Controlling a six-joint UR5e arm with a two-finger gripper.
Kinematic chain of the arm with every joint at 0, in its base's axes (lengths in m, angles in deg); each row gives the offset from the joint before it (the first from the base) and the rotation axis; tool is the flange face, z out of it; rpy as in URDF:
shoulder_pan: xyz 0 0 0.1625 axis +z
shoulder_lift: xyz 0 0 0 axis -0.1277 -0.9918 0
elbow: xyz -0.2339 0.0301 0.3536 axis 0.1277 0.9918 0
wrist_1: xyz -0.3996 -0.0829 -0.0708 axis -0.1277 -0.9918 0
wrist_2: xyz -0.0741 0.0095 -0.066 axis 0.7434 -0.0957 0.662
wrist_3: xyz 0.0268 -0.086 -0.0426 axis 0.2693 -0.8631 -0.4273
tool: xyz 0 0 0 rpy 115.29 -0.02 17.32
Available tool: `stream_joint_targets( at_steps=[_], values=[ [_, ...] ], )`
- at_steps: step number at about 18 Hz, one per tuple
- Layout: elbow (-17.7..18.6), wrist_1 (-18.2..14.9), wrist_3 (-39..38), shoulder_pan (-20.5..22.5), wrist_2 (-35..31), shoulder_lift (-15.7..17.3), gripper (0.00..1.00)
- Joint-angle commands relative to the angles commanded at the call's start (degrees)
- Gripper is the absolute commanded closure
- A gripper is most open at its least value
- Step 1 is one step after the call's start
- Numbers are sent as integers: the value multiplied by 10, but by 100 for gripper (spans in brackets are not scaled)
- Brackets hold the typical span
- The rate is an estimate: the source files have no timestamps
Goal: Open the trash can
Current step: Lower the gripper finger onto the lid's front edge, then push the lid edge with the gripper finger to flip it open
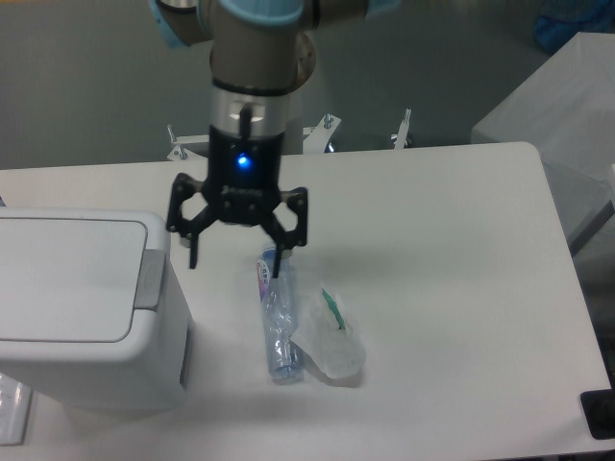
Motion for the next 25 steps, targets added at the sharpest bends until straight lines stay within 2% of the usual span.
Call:
stream_joint_targets(
  at_steps=[6, 25],
  values=[
    [-3, 0, -8, -14, 0, -6, 0],
    [-1, 0, -19, -19, -1, -15, 0]
  ],
)
